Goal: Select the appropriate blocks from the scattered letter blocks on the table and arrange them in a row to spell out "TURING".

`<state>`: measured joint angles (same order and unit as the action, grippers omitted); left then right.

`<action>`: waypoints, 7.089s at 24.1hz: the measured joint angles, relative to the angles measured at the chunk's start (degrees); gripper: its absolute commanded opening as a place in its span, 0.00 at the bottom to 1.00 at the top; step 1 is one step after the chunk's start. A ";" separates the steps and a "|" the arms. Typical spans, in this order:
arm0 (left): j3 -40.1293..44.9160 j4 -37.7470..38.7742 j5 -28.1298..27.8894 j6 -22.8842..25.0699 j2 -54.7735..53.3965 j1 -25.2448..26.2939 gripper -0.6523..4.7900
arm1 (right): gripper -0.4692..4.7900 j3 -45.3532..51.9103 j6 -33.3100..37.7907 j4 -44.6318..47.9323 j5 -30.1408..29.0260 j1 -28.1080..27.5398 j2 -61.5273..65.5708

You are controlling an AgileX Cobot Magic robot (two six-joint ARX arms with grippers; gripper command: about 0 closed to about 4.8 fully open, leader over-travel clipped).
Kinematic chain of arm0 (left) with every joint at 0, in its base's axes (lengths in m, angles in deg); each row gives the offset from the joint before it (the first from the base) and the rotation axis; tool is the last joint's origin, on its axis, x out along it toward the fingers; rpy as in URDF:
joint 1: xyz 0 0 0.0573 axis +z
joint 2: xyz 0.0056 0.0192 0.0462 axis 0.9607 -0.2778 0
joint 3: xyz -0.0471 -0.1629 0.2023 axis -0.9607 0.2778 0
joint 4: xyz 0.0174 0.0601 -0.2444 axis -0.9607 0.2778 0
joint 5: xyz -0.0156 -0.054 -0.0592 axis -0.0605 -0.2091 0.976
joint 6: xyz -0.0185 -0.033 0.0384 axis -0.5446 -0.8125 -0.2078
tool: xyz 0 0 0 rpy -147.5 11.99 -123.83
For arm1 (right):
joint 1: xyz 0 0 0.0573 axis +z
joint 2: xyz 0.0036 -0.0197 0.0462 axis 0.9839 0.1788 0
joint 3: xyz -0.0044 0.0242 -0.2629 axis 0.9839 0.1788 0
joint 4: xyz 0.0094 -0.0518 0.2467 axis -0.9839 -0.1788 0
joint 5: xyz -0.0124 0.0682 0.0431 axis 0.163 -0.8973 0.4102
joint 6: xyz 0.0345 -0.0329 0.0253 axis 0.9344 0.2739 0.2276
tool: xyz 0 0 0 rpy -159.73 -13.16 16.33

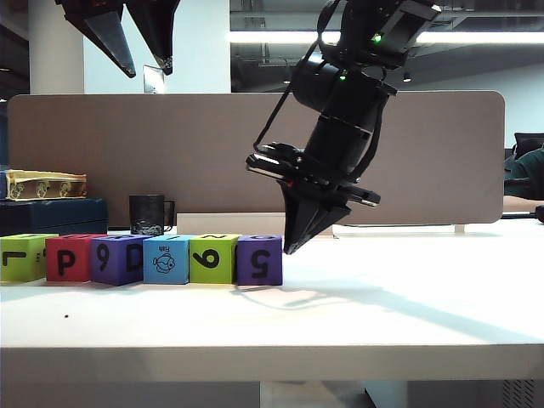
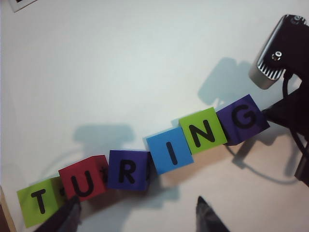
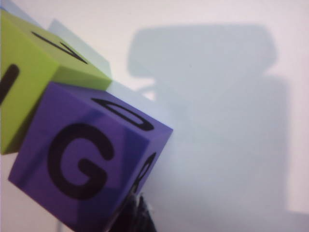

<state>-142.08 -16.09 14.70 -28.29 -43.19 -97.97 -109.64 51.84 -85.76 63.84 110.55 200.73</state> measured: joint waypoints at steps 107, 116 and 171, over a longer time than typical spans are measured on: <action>0.37 0.46 9.60 -1.36 -27.43 31.45 0.11 | 0.09 -0.07 0.02 4.24 -4.81 -0.26 1.90; 0.37 1.46 13.90 -1.36 -27.76 31.34 0.11 | 0.09 -0.07 0.02 4.28 -4.79 -0.28 1.90; 0.11 5.25 19.34 0.13 -3.52 16.15 0.11 | 0.09 -40.00 -4.11 -33.48 -1.66 1.42 1.81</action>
<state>-141.97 -10.85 34.04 -28.16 -46.71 -81.82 -149.64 47.73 -119.25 62.18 111.97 202.54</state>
